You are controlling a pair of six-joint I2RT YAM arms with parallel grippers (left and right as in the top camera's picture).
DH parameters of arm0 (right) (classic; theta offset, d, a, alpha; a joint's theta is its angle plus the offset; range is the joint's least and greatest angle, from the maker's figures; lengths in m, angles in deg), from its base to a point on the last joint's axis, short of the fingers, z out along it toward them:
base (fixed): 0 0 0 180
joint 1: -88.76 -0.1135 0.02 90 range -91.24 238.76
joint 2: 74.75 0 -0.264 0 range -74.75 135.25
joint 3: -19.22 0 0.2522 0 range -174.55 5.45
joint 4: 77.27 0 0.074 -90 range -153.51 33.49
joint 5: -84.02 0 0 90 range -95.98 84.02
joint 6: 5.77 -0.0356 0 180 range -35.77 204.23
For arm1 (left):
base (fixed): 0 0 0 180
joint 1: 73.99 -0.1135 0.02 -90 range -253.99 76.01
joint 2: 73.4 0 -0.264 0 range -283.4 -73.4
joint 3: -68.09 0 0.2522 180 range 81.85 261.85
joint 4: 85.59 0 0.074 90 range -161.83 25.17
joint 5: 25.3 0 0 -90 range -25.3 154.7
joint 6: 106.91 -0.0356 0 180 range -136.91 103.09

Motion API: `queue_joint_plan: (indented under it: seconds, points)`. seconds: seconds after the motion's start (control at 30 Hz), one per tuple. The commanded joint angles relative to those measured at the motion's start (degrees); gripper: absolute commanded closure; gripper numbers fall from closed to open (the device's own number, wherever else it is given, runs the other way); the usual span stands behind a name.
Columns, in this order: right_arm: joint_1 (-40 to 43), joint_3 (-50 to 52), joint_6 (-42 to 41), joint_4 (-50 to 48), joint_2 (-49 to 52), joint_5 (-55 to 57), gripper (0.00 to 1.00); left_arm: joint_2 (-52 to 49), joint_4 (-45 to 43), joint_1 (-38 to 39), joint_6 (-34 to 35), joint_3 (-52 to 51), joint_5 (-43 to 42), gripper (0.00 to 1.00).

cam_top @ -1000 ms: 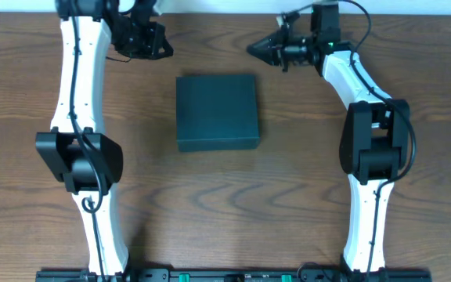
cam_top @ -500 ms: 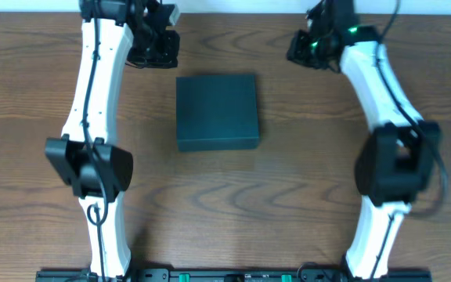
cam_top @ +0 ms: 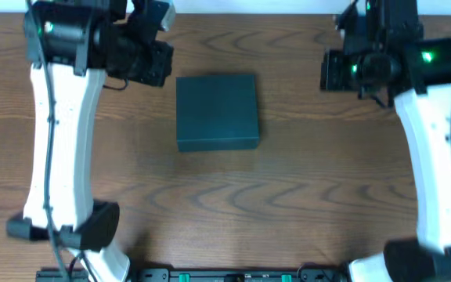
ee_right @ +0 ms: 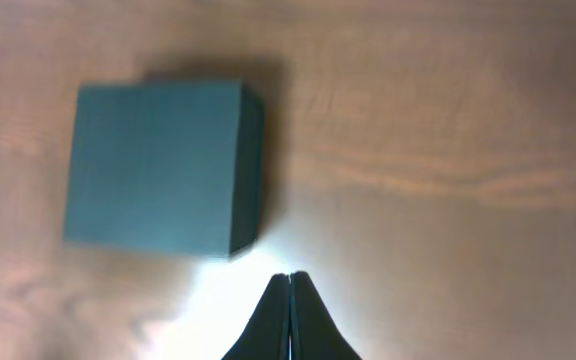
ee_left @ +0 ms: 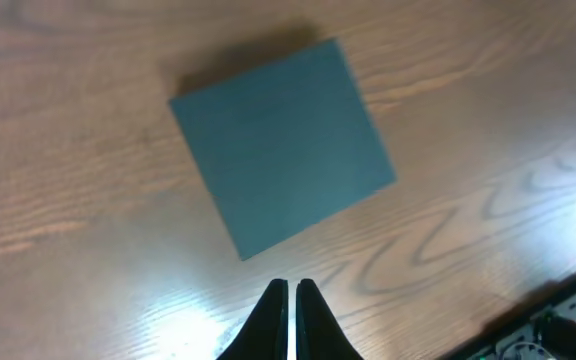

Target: Pack container

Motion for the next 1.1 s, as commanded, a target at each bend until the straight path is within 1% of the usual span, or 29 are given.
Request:
queue_joint_plan:
  seconds: [0.0, 0.07, 0.23, 0.4, 0.57, 0.67, 0.77, 0.8, 0.83, 0.87, 0.9, 0.93, 0.97, 1.0, 1.03, 1.07]
  points:
    - [-2.99, 3.65, 0.70, 2.58, -7.50, 3.74, 0.98, 8.52, 4.48, 2.10, -1.60, -3.50, 1.31, 0.94]
    - [-5.01, 7.91, -0.92, 2.95, -13.33, 6.12, 0.98, 14.34, 4.48, 2.95, -1.36, -8.17, 2.69, 0.94]
    - [-9.31, 20.35, -4.94, 2.03, -29.44, 6.38, 0.99, 31.69, 2.51, 3.17, -1.16, -25.81, 2.93, 0.94]
    - [-12.00, 35.36, -10.10, 2.14, -46.16, 4.59, 0.99, 53.02, -4.72, 3.15, 1.27, -48.48, 2.93, 0.94]
    - [-12.11, 51.36, -11.93, 2.34, -61.99, -1.95, 0.98, 71.71, -10.14, 3.13, 7.54, -69.13, 2.93, 0.94]
    - [-12.11, 57.90, -11.96, 2.29, -68.83, -5.31, 0.98, 78.25, -11.96, 3.13, 11.23, -77.68, 2.93, 0.94]
    - [-12.07, 61.99, -12.04, 2.21, -73.40, -6.34, 0.99, 81.64, -14.49, 3.13, 15.98, -83.67, 2.60, 0.94]
    - [-12.07, 62.79, -12.68, 2.10, -74.23, -6.32, 0.98, 81.92, -15.80, 3.13, 17.75, -84.78, 2.29, 0.91]
    - [-12.07, 63.21, -13.44, 1.86, -74.64, -6.32, 0.98, 81.90, -16.72, 3.13, 19.30, -85.37, 2.29, 0.75]
    - [-12.07, 63.41, -14.32, 1.57, -74.69, -6.32, 0.90, 81.77, -17.90, 3.13, 21.09, -85.90, 2.27, 0.56]
    - [-12.07, 63.43, -15.02, 1.31, -74.62, -6.32, 0.75, 81.77, -18.84, 3.13, 22.93, -86.14, 2.29, 0.48]
    - [-12.07, 63.43, -15.76, 0.83, -74.58, -6.36, 0.58, 81.77, -19.71, 3.13, 24.74, -86.20, 2.29, 0.48]
    - [-12.07, 63.43, -16.61, 0.24, -74.58, -6.34, 0.48, 81.77, -20.68, 3.13, 25.83, -86.20, 2.32, 0.48]
    - [-12.07, 63.43, -17.35, -0.28, -74.58, -6.34, 0.24, 81.77, -21.68, 3.13, 26.47, -86.20, 2.32, 0.36]
    - [-12.07, 63.45, -17.94, -0.90, -74.58, -6.27, 0.01, 81.77, -22.97, 3.13, 26.71, -86.20, 2.34, 0.02]
    - [-12.07, 63.49, -17.94, -1.62, -74.58, -6.27, 0.01, 81.77, -24.37, 3.13, 26.71, -86.20, 2.32, 0.05]
